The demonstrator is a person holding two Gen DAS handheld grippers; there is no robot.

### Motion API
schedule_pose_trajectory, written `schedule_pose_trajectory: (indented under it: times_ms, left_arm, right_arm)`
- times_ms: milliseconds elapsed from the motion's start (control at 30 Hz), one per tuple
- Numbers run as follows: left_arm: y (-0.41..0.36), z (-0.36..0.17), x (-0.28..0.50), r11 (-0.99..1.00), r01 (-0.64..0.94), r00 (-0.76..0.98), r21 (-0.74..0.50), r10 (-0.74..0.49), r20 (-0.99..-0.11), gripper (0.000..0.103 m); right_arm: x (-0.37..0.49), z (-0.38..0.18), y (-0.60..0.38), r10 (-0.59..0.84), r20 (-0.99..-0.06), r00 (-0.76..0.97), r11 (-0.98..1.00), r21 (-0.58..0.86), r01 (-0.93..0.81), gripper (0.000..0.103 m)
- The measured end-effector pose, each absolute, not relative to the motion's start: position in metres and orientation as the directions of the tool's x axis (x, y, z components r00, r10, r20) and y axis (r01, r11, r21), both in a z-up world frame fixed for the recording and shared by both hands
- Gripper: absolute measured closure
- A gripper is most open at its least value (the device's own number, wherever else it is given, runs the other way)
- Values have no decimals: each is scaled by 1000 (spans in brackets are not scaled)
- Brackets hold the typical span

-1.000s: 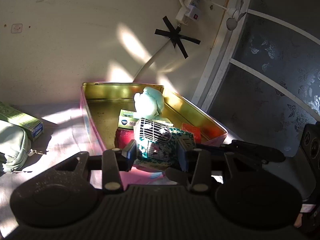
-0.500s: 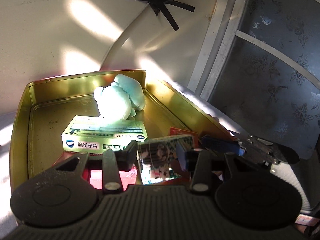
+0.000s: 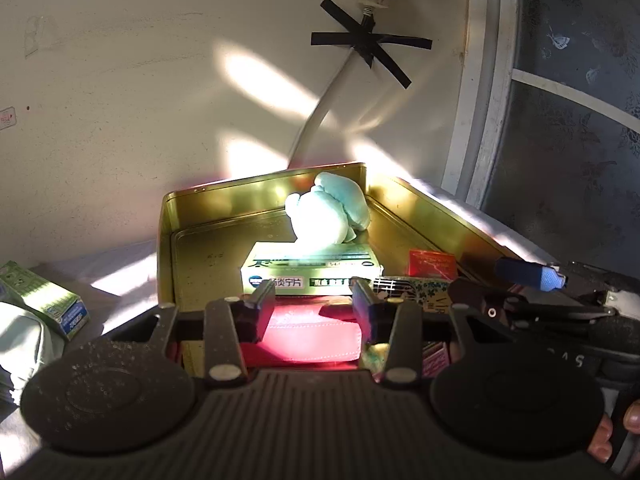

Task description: Organize objects

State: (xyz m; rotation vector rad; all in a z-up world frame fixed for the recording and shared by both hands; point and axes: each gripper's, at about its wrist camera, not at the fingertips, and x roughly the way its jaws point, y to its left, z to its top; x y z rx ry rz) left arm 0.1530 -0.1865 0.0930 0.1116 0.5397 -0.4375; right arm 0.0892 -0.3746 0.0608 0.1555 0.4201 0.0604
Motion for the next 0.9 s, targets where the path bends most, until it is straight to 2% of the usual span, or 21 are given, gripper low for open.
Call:
schedule_pose_trajectory:
  times_ms: [300, 500, 633, 900]
  left_arm:
    - [-150, 84, 130, 939, 339, 808, 50, -264, -526, 58]
    - [-134, 80, 119, 946, 320, 813, 50, -248, -527, 58]
    - [-124, 79, 113, 951, 305, 822, 48, -237, -518, 57]
    - [-102, 72, 97, 962, 274, 836, 20, -228, -499, 55]
  right_arm:
    - [64, 61, -357, 101, -392, 914, 958, 285, 16, 40]
    - [49, 69, -338, 81, -368, 926, 961, 276, 26, 40]
    - [45, 76, -326, 74, -357, 931, 961, 274, 28, 33]
    - [26, 67, -293, 47, -328, 943, 968, 250, 38, 30]
